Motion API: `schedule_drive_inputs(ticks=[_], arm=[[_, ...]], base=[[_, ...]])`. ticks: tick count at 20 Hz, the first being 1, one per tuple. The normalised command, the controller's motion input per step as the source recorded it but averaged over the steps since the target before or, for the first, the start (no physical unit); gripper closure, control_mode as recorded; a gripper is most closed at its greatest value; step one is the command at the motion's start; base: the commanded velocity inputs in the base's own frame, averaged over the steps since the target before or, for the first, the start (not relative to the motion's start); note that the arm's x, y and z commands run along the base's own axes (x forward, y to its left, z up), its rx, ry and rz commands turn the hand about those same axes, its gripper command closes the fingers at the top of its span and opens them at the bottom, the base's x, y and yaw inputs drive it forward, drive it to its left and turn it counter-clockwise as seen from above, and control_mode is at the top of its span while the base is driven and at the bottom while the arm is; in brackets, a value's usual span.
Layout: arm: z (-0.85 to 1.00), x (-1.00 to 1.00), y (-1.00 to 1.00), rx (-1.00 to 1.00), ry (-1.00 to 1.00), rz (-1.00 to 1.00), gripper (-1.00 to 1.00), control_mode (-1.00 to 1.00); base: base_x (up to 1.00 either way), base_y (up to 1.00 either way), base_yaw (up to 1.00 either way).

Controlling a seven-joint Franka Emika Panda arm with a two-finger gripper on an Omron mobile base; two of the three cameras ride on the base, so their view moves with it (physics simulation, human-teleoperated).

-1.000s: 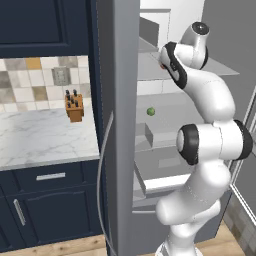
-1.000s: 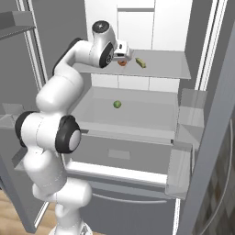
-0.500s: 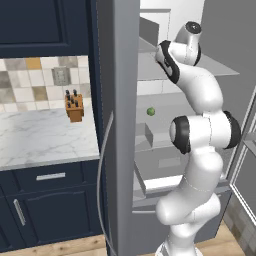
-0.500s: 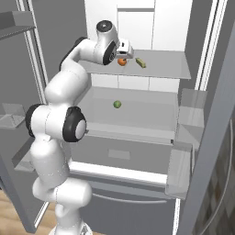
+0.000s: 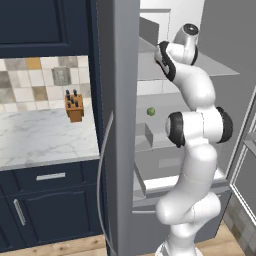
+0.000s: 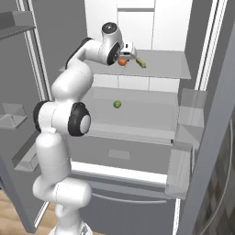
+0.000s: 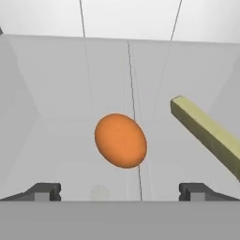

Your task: Pick the egg and butter from the fridge and place them by the bowl for mixing.

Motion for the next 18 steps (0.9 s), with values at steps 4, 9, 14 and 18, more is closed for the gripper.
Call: schedule_drive_inputs(ticks=[4,9,14,18], arm=[[-0.26,0.38,-0.01,0.00,0.00,0.00,-1.00,-1.00],[-0.03,0.38,-0.01,0.00,0.00,0.00,-1.00,-1.00],[0.00,0.38,-0.02,0.00,0.00,0.00,-1.00,-1.00],[0.00,0.08,-0.03,0.00,0.02,0.00,-1.00,-1.00]], base=[[0.00,0.00,0.00],[0.00,0.00,0.00],[0.00,0.00,0.00],[0.00,0.00,0.00]])
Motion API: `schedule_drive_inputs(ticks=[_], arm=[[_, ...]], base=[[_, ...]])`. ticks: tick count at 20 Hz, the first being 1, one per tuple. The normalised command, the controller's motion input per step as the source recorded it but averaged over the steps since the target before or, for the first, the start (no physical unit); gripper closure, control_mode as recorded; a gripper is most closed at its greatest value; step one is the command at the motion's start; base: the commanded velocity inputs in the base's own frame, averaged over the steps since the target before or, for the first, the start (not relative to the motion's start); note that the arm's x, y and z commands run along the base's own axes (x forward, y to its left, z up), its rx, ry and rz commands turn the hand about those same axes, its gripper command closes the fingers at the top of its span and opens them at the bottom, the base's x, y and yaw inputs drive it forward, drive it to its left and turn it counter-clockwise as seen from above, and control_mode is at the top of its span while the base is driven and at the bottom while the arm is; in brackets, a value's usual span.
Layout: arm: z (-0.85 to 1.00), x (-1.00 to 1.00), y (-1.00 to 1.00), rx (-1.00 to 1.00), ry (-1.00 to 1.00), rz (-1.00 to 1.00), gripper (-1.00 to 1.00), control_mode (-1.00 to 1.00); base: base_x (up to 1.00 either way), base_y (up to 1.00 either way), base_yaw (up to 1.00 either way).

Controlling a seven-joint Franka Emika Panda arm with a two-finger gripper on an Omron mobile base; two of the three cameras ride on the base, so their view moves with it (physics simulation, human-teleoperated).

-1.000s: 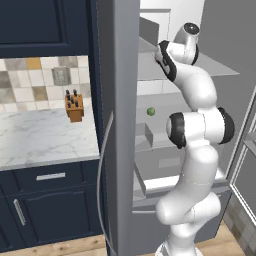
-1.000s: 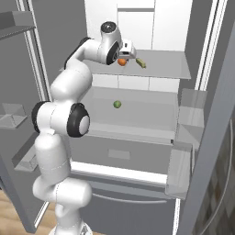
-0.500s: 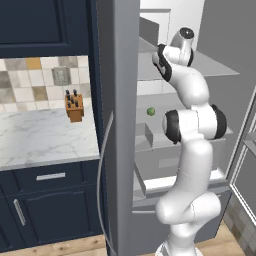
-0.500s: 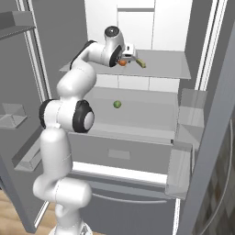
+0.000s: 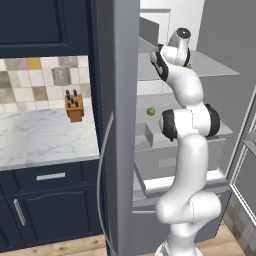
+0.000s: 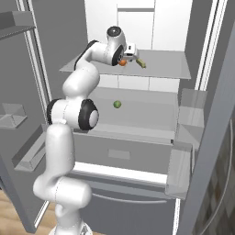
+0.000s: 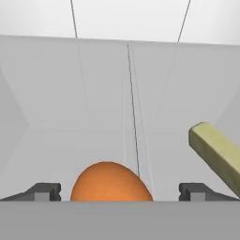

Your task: Pick the egg and butter from the fridge and place them by the bowl for mixing.

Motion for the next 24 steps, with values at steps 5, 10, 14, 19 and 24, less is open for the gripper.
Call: schedule_drive_inputs(ticks=[5,10,14,19,24], arm=[[-0.07,0.00,0.00,0.00,0.03,0.00,1.00,-1.00],[-0.08,0.01,0.00,0.00,0.01,0.00,1.00,-1.00],[-0.02,0.00,0.00,0.00,0.00,0.00,1.00,-1.00],[0.11,-0.34,0.00,0.00,-0.06,-0.01,1.00,-1.00],[0.17,-0.66,0.00,0.00,-0.11,-0.01,1.00,-1.00]], base=[[0.00,0.00,0.00],[0.00,0.00,0.00],[0.00,0.00,0.00],[0.00,0.00,0.00],[0.00,0.00,0.00]])
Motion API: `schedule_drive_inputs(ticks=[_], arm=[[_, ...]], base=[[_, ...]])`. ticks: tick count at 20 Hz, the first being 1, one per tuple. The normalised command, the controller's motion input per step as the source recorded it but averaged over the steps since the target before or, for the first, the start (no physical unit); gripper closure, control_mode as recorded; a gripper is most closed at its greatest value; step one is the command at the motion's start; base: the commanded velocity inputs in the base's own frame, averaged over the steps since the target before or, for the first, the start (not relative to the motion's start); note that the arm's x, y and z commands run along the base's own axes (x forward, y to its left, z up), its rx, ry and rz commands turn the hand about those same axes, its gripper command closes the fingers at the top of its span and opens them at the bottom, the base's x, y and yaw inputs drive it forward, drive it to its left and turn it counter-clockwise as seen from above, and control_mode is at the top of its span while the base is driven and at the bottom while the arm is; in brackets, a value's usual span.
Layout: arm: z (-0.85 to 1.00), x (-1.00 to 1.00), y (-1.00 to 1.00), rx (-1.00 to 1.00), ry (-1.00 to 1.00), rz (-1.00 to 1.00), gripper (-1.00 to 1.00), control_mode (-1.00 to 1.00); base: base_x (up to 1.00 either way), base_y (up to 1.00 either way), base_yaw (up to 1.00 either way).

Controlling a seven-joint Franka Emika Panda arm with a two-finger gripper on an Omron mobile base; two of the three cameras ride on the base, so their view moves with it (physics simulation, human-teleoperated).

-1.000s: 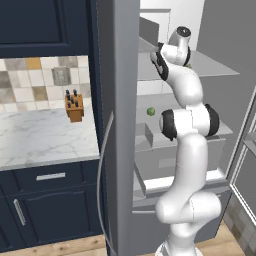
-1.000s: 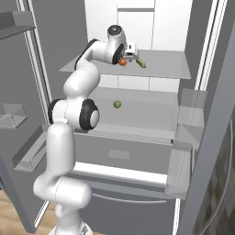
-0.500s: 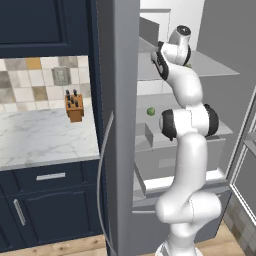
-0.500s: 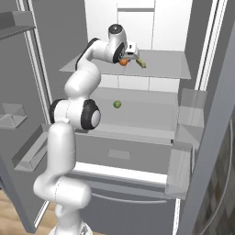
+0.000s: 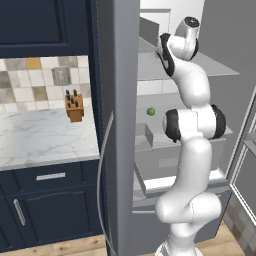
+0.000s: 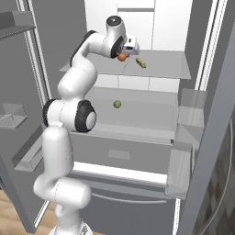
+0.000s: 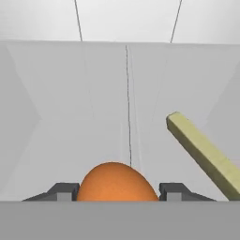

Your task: Pick the egg and butter from the fridge and place them by the bowl for mixing.

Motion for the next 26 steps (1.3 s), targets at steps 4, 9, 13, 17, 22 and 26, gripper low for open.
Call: schedule_drive_inputs(ticks=[4,9,13,17,22,26], arm=[[0.00,-1.00,0.08,0.00,0.00,0.00,1.00,-1.00],[-0.01,-1.00,0.30,0.00,0.03,-0.03,1.00,-1.00],[0.01,-0.91,0.14,0.01,0.27,-0.01,1.00,-1.00],[-0.18,-1.00,0.00,0.04,0.19,0.00,1.00,-1.00],[-0.44,-0.98,0.00,0.01,0.16,0.00,1.00,-1.00],[-0.55,-0.95,0.02,0.00,0.09,0.00,1.00,-1.00]], base=[[0.00,0.00,0.00],[0.00,0.00,0.00],[0.00,0.00,0.00],[0.00,0.00,0.00],[0.00,0.00,0.00],[0.00,0.00,0.00]])
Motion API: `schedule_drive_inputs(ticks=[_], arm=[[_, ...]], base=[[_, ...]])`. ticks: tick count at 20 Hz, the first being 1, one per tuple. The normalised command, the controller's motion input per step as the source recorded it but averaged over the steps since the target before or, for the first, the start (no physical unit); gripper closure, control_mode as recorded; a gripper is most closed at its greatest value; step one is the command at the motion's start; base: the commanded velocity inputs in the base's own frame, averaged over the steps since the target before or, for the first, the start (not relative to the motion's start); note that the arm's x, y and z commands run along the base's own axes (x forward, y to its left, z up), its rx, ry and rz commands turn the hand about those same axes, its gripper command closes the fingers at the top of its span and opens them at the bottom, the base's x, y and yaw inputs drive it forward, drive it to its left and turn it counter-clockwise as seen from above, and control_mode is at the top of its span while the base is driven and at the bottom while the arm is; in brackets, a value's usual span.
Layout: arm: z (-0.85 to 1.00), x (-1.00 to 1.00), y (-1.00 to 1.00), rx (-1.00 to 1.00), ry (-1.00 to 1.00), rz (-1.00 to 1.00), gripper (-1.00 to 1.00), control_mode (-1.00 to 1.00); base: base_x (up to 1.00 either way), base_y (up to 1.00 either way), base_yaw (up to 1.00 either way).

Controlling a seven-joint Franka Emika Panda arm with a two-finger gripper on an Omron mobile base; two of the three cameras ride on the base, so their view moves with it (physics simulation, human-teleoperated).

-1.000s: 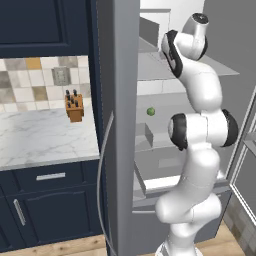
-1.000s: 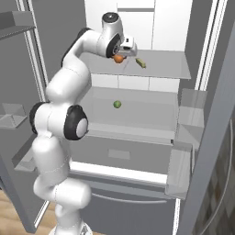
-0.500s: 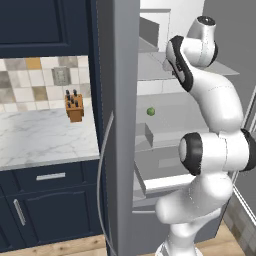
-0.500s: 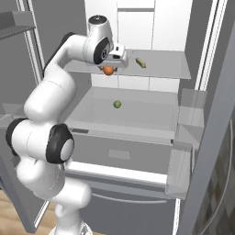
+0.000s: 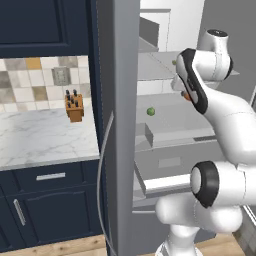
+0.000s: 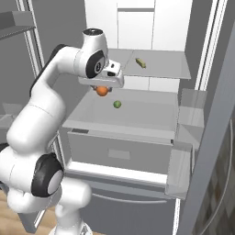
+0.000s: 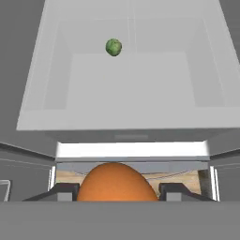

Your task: Pick the egg and butter from the fridge and place them by the bowl for mixing.

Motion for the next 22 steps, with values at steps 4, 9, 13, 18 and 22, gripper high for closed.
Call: schedule_drive_inputs(ticks=[4,9,13,18,22], arm=[[-0.52,-0.56,0.23,-0.01,0.07,-0.01,1.00,-1.00],[-0.39,-0.44,0.08,-0.01,0.07,0.00,1.00,-1.00],[-0.24,-0.32,0.00,-0.08,0.03,0.01,1.00,-1.00],[-0.16,-0.25,0.00,-0.09,0.02,0.00,1.00,-1.00],[-0.04,-0.45,-0.07,0.03,0.03,0.00,1.00,-1.00]], base=[[0.00,0.00,0.00],[0.00,0.00,0.00],[0.00,0.00,0.00],[0.00,0.00,0.00],[0.00,0.00,0.00]])
